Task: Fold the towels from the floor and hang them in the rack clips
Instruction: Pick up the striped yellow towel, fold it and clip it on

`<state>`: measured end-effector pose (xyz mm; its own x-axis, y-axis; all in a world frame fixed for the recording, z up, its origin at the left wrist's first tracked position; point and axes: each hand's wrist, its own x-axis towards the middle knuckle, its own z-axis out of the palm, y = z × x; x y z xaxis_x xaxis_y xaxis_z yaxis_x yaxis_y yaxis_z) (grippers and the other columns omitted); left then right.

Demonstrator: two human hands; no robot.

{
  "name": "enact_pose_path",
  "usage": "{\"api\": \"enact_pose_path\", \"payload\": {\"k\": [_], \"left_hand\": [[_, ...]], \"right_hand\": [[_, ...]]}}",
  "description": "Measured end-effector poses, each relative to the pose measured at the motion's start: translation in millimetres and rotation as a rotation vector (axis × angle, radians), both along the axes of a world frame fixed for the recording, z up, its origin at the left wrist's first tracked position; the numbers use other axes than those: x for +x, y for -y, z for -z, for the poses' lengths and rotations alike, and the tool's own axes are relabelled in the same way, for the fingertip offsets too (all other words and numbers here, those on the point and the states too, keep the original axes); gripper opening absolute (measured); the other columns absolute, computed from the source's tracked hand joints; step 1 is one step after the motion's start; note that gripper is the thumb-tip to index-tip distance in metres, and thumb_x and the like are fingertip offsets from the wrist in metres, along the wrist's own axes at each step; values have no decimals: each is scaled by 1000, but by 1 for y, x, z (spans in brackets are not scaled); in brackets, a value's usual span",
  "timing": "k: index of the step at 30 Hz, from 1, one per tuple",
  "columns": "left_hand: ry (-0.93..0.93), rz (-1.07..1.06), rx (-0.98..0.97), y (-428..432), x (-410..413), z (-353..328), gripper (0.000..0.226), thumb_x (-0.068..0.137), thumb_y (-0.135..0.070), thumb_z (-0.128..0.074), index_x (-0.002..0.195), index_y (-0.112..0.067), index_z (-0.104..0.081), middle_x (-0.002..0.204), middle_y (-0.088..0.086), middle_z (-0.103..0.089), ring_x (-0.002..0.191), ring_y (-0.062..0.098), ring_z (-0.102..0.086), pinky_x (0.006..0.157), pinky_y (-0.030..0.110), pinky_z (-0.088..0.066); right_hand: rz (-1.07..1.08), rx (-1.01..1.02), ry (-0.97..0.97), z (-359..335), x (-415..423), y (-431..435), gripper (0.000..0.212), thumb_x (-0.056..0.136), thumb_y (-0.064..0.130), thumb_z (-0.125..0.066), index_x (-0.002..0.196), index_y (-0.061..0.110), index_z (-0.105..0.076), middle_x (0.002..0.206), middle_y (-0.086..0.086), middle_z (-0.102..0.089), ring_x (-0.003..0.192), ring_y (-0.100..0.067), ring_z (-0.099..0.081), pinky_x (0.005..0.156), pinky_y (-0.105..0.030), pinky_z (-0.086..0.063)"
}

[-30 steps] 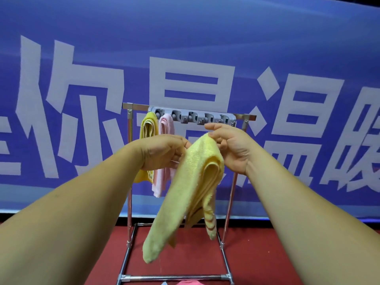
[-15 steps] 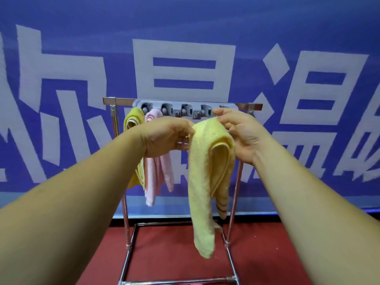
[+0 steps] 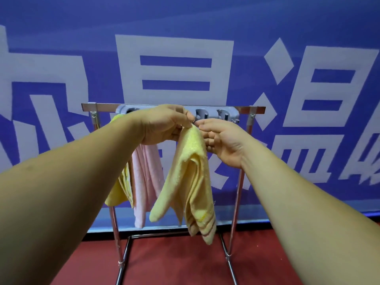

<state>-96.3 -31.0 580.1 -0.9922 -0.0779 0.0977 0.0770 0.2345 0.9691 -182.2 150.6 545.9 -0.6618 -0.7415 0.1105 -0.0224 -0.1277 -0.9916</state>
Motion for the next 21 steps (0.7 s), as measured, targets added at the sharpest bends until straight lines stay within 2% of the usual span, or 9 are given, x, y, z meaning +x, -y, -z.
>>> {"api": "enact_pose_path", "payload": {"k": [3,6,9,11,14,16,18,21], "left_hand": [[-7,0,7,14,-1,-1,22,85,-10,-64,108,-12,-65,102,12,-68,90,23,-68,80,35,-57],[22,45,28,22,3,8,18,87,-8,-61,104,-11,-65,94,8,-69,85,20,-67,77,32,-57],[90,81,26,23,8,26,15,82,-7,-58,95,-12,-62,84,5,-65,78,17,-65,71,29,-58],[64,69,96,23,9,36,13,82,-6,-56,92,-13,-61,80,6,-57,74,18,-59,67,28,-55],[22,-14,163,23,10,44,14,79,-5,-54,88,-14,-59,74,7,-47,68,19,-46,61,28,-47],[9,-44,172,20,9,44,18,87,0,-50,89,-15,-60,74,6,-48,66,18,-48,61,28,-47],[-4,-51,166,17,12,42,27,96,5,-43,91,-15,-60,74,5,-51,65,18,-51,61,28,-47],[12,-27,104,14,20,34,29,101,6,-39,95,-13,-61,79,8,-56,69,19,-56,66,32,-50]], "right_hand": [[-59,9,-41,-3,-7,13,29,100,6,-60,129,9,-68,89,-4,-67,64,-9,-58,63,-24,-50],[-82,-76,12,-2,-12,23,32,99,0,-60,129,9,-66,100,-14,-65,70,-15,-59,67,-28,-51],[-71,-74,55,5,-13,27,35,99,-5,-59,131,7,-62,98,-14,-69,74,-19,-66,65,-31,-56],[-73,-59,58,9,-12,26,36,99,-6,-60,134,5,-61,99,-15,-69,70,-18,-67,63,-30,-57],[-61,-17,49,10,-10,26,36,101,-4,-61,136,2,-60,82,-12,-74,62,-17,-68,57,-29,-57],[-68,0,37,7,-9,24,32,103,-3,-59,134,4,-62,77,-9,-75,60,-16,-68,56,-28,-57],[-72,-8,26,3,-6,23,30,103,-1,-59,132,6,-64,85,-10,-75,63,-15,-69,58,-28,-58],[-72,23,-33,-4,-4,22,29,103,1,-62,131,9,-65,96,-12,-75,70,-16,-70,65,-32,-59]]}}
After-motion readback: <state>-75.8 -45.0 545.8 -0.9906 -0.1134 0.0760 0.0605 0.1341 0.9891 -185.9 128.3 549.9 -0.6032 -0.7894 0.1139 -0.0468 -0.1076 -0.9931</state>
